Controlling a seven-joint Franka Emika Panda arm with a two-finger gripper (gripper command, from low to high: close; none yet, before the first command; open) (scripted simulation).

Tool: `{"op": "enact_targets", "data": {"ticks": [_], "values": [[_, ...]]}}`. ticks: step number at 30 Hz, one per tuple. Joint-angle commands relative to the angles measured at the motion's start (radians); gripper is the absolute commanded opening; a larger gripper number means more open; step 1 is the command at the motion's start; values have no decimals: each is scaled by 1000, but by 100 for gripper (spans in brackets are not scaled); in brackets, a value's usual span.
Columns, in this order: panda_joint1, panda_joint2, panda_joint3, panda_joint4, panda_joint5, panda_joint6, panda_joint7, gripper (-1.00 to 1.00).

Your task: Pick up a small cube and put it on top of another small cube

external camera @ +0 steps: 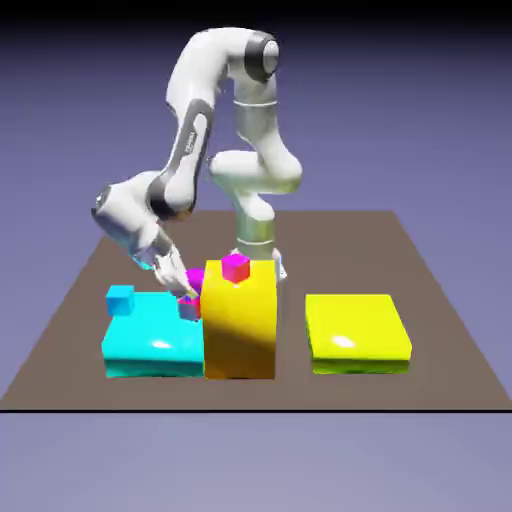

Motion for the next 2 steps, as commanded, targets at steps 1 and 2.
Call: {"op": "enact_targets", "data": {"ticks": [1, 2], "values": [[4, -15, -7, 30, -17, -44, 13, 100], [-1, -28, -13, 56, -31, -80, 24, 100]]}}
